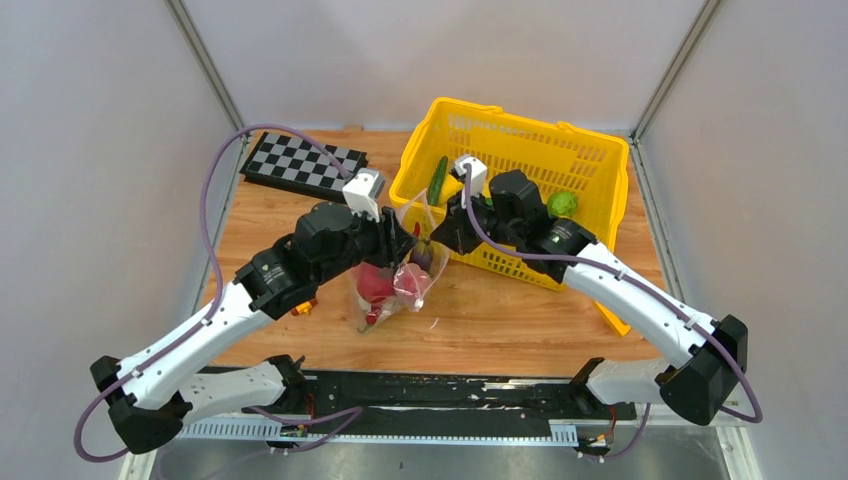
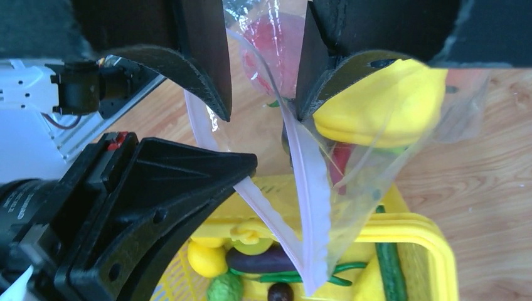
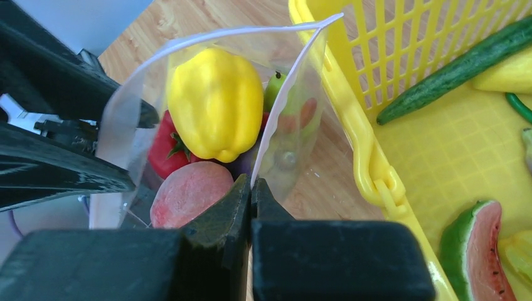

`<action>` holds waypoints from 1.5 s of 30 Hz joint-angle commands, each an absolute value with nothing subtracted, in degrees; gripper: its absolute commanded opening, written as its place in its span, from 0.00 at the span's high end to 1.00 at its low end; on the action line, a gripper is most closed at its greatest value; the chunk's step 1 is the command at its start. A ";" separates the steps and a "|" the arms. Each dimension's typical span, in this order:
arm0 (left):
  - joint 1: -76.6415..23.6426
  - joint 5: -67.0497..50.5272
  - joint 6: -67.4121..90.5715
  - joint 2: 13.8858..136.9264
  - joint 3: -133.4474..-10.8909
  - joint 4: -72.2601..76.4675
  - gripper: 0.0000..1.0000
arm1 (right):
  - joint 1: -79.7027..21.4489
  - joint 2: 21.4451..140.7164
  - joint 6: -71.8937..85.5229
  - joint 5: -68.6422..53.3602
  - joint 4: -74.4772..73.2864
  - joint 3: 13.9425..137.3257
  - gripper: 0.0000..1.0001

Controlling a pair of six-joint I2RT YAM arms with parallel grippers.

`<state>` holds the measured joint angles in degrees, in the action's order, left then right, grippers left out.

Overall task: Place the food in the zip-top bag and seal the zipper
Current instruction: Adjust the zipper food storage bag at the center of the board.

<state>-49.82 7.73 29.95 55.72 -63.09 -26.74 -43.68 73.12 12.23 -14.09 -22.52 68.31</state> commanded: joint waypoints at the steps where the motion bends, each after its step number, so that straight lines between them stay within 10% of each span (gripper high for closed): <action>1: -49.74 1.97 27.23 56.33 -65.68 -23.80 0.48 | -42.68 72.52 7.72 -24.24 -16.95 72.74 1.00; 45: -49.70 7.38 11.47 46.38 -75.01 -33.60 0.22 | -39.44 68.26 -26.56 -54.28 -38.17 83.94 1.00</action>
<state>-49.82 9.39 15.81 44.88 -74.48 -31.83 -39.66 71.24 -18.87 -49.08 -37.04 80.23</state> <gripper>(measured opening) 0.778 0.015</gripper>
